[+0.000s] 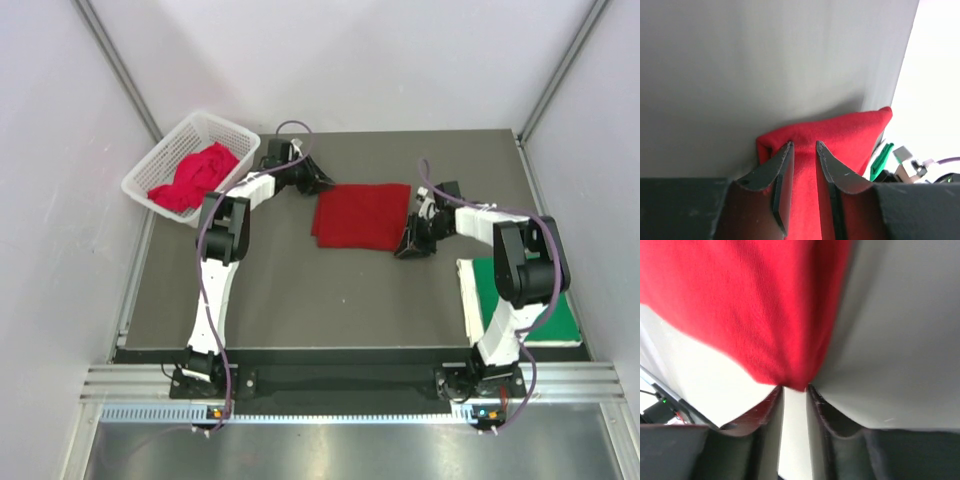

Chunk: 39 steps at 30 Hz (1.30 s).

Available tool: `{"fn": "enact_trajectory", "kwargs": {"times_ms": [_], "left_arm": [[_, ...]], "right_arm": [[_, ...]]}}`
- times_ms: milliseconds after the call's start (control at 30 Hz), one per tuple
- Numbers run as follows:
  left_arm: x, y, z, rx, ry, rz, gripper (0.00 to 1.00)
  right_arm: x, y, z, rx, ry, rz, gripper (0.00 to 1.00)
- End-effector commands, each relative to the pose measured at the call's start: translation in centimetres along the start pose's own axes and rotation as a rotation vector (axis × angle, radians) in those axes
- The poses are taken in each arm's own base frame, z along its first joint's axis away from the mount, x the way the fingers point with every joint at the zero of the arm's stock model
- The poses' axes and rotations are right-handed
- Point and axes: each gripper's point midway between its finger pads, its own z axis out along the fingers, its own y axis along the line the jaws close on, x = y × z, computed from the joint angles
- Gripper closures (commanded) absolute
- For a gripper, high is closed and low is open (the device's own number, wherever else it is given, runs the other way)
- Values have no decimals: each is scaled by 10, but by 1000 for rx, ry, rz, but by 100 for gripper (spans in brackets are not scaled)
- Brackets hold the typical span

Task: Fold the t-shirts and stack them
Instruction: Neatly place the folded tshirt to the corner

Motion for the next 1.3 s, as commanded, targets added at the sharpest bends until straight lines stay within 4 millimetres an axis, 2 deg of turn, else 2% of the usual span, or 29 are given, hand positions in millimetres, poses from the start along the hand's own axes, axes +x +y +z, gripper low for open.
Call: {"fn": "enact_trajectory", "kwargs": {"times_ms": [0, 67, 100, 133, 167, 233, 300, 333, 367, 400, 433, 467, 533, 567, 633, 667, 733, 767, 833, 867, 933, 967, 1033, 1067, 1100, 1133, 1167, 1233, 1267], "left_arm": [[-17, -25, -26, 32, -9, 56, 70], [-30, -39, -49, 25, -36, 80, 69], [-28, -32, -58, -23, -26, 84, 69], [-32, -44, -73, -35, -43, 113, 67], [-23, -34, -84, -97, -12, 130, 66], [-15, -30, -97, -150, 7, 159, 64], [5, -25, -113, -196, 46, 182, 63], [11, -37, -128, -191, 36, 201, 62], [36, -15, -132, -231, 87, 162, 62], [46, -11, -138, -240, 91, 161, 62], [50, -26, -153, -220, 60, 194, 61], [76, -5, -155, -253, 95, 150, 60], [93, -3, -162, -238, 96, 127, 58], [108, -4, -165, -204, 102, 98, 57], [122, -4, -165, -171, 111, 66, 55], [132, -3, -164, -151, 112, 63, 55], [138, -2, -162, -150, 118, 57, 52], [144, 1, -159, -161, 127, 77, 52], [149, 12, -150, -201, 135, 84, 52], [149, 14, -147, -205, 139, 80, 52], [150, 25, -136, -230, 148, 70, 52], [147, 25, -132, -237, 141, 69, 53], [150, 31, -125, -263, 145, 63, 53], [148, 31, -123, -273, 141, 65, 53], [150, 34, -122, -291, 147, 65, 53], [154, 45, -120, -340, 159, 59, 53], [153, 46, -119, -355, 164, 77, 54], [157, 56, -116, -388, 190, 79, 57], [153, 57, -115, -396, 189, 94, 57]], "right_arm": [[17, 9, 0, 24, 5, 3, 70], [14, 14, -13, 38, -24, -3, 63], [9, 14, -18, 47, -43, -9, 60], [3, 19, -27, 43, -69, -41, 56], [-6, 19, -35, 55, -89, -50, 47], [-18, 18, -44, 71, -117, -86, 42], [-36, 22, -50, 56, -164, -137, 34], [-41, 21, -46, 50, -167, -179, 32], [-54, 24, -45, 34, -199, -211, 27], [-61, 22, -42, 31, -201, -225, 27], [-63, 14, -30, 26, -170, -229, 26], [-79, 20, -31, -9, -193, -249, 25], [-89, 9, -20, -16, -173, -251, 22], [-106, 7, -25, -26, -206, -256, 21], [-116, -2, -19, -43, -203, -237, 20], [-129, -5, -24, -53, -229, -234, 19], [-133, -9, -16, -94, -217, -224, 17], [-142, -8, -18, -106, -232, -234, 16], [-144, -13, -6, -120, -205, -241, 15], [-153, -9, -7, -133, -218, -260, 15], [-154, -11, 6, -173, -189, -252, 15], [-162, -6, 6, -191, -196, -264, 16], [-159, -10, 19, -225, -151, -245, 16], [-167, -8, 17, -230, -163, -257, 16], [-168, -9, 21, -232, -158, -257, 17], [-168, -13, 27, -233, -151, -248, 17], [-176, -10, 26, -239, -163, -257, 18], [-176, -11, 35, -267, -145, -241, 18], [-184, -6, 33, -278, -156, -256, 18]]}}
